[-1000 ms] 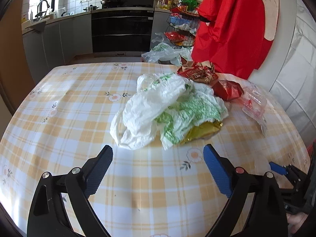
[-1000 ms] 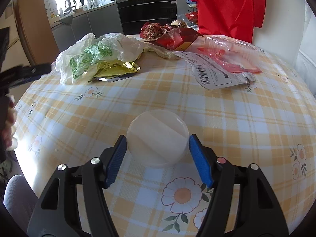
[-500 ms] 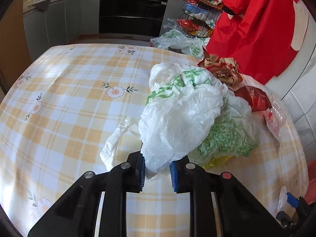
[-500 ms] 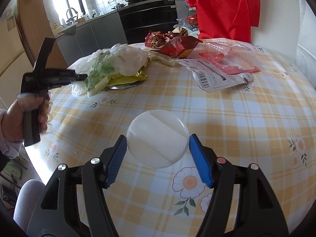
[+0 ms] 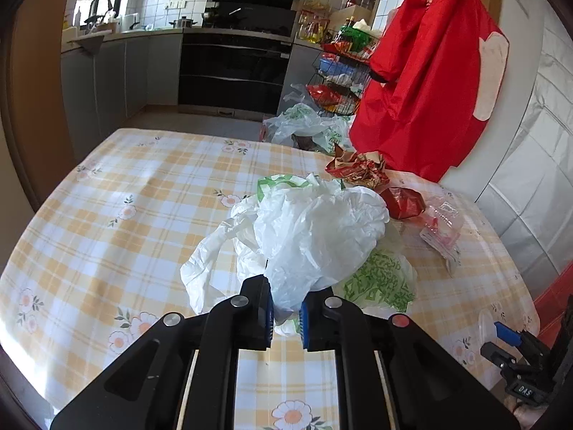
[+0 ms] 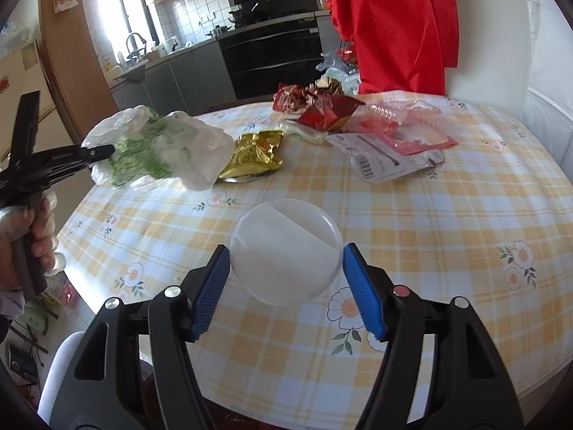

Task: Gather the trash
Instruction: 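Grasp the white and green plastic bags with the left tool while the right tool holds the lid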

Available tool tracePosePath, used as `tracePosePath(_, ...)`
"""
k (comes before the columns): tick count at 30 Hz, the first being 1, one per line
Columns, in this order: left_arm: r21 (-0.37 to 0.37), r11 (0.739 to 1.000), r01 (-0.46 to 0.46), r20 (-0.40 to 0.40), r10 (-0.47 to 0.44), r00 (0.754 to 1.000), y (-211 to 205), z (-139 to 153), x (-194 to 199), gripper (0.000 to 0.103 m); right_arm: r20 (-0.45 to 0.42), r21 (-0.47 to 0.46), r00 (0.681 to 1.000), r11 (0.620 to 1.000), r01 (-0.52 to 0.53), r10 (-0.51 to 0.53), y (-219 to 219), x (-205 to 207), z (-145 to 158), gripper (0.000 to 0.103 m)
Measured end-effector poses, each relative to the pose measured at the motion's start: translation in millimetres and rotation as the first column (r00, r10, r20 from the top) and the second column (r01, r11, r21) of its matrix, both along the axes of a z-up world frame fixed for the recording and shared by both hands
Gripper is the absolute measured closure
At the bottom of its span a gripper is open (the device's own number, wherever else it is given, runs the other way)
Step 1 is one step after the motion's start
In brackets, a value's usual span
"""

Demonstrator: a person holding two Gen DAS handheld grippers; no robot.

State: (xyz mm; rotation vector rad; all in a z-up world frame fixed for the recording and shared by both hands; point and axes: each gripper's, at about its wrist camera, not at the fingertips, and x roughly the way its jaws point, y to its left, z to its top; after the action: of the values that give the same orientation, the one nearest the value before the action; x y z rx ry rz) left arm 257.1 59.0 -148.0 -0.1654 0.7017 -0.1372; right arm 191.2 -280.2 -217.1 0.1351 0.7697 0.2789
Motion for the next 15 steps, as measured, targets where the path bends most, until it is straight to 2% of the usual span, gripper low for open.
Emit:
tracePosePath(7,0.024,0.999,0.042,0.046,-0.043,0.998,-5,39,-61,0.092,0.061,0.018,0.998,1.000,0.010,-0.011,-4,-27,32,0.037)
tracePosePath(15,0.092,0.991,0.097,0.037,-0.101,0.994,-20,54,-118,0.092,0.119,0.037,0.993,0.999,0.023,-0.027,-12,-64,64,0.037)
